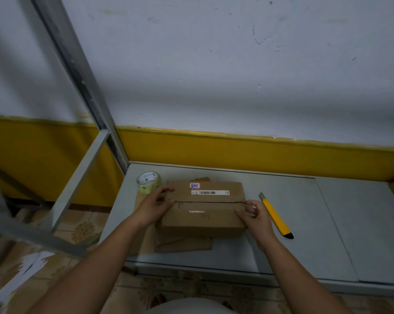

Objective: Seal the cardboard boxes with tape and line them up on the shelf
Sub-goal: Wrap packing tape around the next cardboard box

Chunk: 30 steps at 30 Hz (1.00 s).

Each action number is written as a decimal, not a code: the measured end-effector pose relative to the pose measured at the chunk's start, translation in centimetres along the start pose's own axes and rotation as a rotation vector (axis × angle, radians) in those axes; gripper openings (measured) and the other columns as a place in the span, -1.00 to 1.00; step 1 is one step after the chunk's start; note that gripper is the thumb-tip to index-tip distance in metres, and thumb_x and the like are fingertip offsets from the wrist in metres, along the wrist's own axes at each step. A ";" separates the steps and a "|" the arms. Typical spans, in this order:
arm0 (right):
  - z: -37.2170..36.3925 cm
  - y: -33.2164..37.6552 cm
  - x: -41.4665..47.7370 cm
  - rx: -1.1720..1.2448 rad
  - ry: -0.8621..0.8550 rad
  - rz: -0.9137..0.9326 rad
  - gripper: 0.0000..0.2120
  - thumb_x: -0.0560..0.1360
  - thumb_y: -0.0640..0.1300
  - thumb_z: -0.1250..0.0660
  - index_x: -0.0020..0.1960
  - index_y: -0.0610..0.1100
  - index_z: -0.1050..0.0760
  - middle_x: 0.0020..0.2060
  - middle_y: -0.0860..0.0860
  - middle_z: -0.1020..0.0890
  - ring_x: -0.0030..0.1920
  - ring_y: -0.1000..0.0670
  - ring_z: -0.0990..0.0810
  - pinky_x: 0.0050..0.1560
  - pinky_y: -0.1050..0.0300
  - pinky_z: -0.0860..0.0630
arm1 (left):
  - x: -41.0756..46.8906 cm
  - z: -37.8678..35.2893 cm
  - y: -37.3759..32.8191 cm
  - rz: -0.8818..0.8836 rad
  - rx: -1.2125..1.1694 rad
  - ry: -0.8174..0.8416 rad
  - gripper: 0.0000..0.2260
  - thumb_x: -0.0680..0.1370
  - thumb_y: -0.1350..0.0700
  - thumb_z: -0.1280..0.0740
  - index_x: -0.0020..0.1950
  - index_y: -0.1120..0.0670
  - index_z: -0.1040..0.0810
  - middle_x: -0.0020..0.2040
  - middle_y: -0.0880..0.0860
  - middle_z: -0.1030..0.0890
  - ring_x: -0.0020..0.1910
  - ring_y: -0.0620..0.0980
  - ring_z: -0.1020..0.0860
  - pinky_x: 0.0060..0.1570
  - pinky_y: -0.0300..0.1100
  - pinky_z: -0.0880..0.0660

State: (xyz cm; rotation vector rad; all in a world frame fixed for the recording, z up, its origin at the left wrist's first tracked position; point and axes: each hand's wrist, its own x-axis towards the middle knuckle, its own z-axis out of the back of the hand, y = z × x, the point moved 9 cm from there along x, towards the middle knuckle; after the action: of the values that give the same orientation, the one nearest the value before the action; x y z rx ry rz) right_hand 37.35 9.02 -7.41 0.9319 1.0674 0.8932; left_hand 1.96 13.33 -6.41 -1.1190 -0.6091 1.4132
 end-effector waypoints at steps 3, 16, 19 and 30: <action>-0.2 0.1 0.4 -0.015 -0.001 0.008 -0.63 0.54 -0.10 -0.49 0.28 -0.09 -0.47 0.18 -0.07 -0.61 0.08 0.03 -0.62 -0.15 0.21 -0.57 | -0.1 -0.3 0.2 -0.014 -0.026 -0.089 -0.72 0.66 0.02 -0.40 0.31 -0.27 -0.49 0.40 -0.06 -0.43 0.35 0.06 -0.47 0.12 -0.10 -0.52; 0.3 1.8 -1.1 -0.014 -0.012 0.076 -0.44 0.58 -0.04 -0.43 0.52 -0.09 -0.37 0.34 0.02 -0.49 0.31 -0.02 -0.50 0.04 0.22 -0.53 | 0.0 1.3 -1.8 -0.191 0.140 -0.230 -0.72 0.65 -0.08 -0.41 0.33 -0.32 -0.49 0.52 -0.03 -0.38 0.51 -0.06 -0.32 0.44 0.00 -0.39; 1.0 1.7 -1.2 -0.030 -0.047 0.077 -0.48 0.59 -0.03 -0.42 0.51 -0.08 -0.40 0.39 -0.01 -0.50 0.35 -0.03 -0.50 0.20 0.10 -0.51 | -0.3 3.8 -2.8 -0.257 0.129 -0.396 -0.82 0.72 -0.04 -0.28 0.32 -0.12 -0.53 0.34 0.00 -0.53 0.35 -0.04 -0.46 0.32 -0.02 -0.46; 3.5 1.2 -2.6 -0.070 -0.108 0.064 -0.78 0.63 0.02 -0.35 0.27 0.10 -0.58 0.18 0.21 -0.61 0.25 0.11 -0.56 0.38 -0.16 -0.51 | 6.6 8.1 3.6 0.029 0.920 -0.162 -0.48 0.49 0.04 -0.51 0.46 -0.08 -0.57 0.40 0.11 -0.60 0.35 0.17 -0.53 0.40 0.05 -0.43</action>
State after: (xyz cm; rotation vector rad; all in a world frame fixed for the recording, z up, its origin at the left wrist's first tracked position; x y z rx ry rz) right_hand 39.98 6.44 -4.75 0.9497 0.9131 0.9171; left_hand -5.90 20.91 -8.11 -0.2814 -0.0070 1.5605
